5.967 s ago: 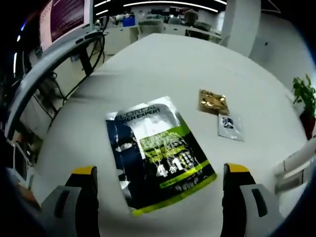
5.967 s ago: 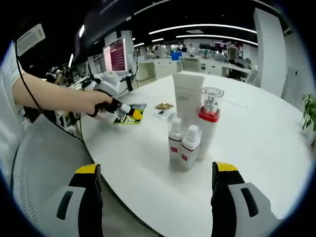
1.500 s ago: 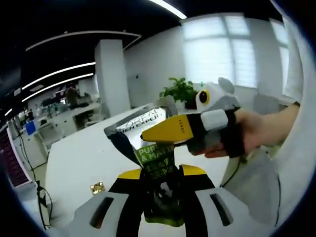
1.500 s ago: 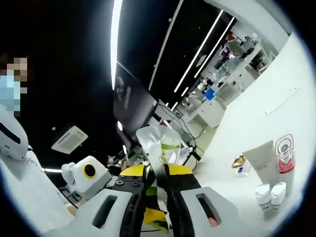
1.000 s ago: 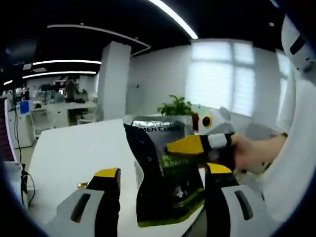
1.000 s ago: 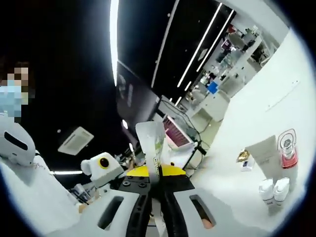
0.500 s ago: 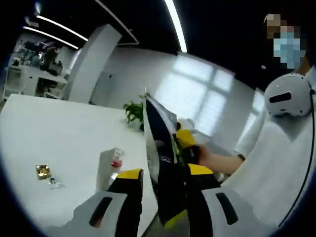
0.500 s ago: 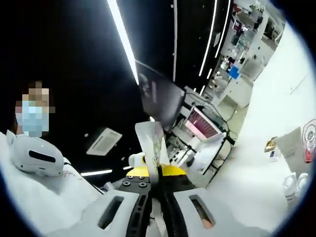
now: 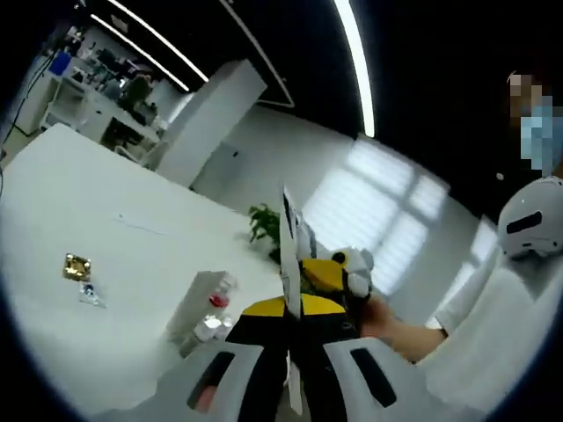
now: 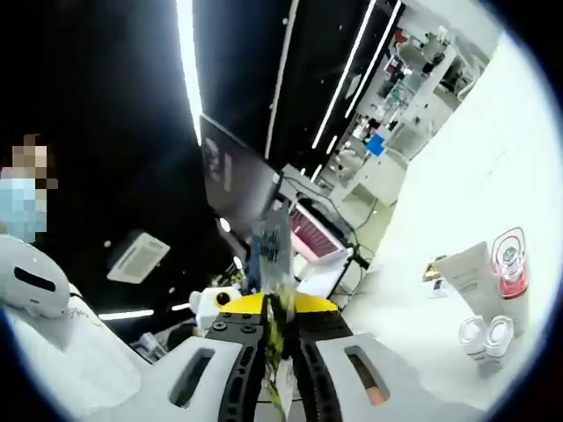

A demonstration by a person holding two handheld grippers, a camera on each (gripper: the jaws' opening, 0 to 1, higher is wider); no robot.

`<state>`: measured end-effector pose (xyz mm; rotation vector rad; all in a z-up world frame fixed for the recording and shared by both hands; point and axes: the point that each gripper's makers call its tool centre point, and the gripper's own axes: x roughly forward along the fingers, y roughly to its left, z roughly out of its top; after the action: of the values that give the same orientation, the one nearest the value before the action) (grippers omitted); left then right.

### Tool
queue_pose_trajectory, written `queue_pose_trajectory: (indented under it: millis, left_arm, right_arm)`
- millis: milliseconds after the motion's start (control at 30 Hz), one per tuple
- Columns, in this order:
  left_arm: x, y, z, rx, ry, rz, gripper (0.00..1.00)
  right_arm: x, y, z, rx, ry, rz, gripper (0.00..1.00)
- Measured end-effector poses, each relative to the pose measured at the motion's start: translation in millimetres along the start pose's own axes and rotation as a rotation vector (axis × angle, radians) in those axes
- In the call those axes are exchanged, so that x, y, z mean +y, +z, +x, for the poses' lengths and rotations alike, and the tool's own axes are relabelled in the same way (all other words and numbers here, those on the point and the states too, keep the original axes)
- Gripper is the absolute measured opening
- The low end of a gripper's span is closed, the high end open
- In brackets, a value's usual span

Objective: Arrange the skincare products in the storage area until every visible bottle or jar stands upright without overlapping.

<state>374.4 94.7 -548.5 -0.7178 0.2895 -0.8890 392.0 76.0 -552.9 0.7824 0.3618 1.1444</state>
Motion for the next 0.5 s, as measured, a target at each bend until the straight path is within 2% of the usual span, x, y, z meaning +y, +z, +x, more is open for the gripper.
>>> queue_pose_trajectory:
  millis: [67,100,267,333,500]
  left_arm:
    - [0.4,6.1,0,-0.042,0.0,-0.049,0.02]
    - [2.4,7.4,-1,-0.054,0.003,-0.049,0.02]
    - [10.9,3.9,-5,-0.066,0.032,-0.08,0.02]
    - [13.6,4.6,-8,-0.093,0.033,-0.131,0.02]
    - [24.2,-2.1,-11,-0.106,0.057,-0.188,0.02]
  right_arm:
    - [3,-5.3,2,0.004,0.006,0.006,0.16]
    - [4,-7.6,2,-0.005,0.005,0.016,0.15]
    - [-3,-14.6,-3,-0.017,-0.049,0.019,0.14]
    - [-2,-15.7,-5,-0.021,-0.052,0.026,0.13]
    - [-5,-17.3,-4,-0.011,-0.071,-0.019,0.02]
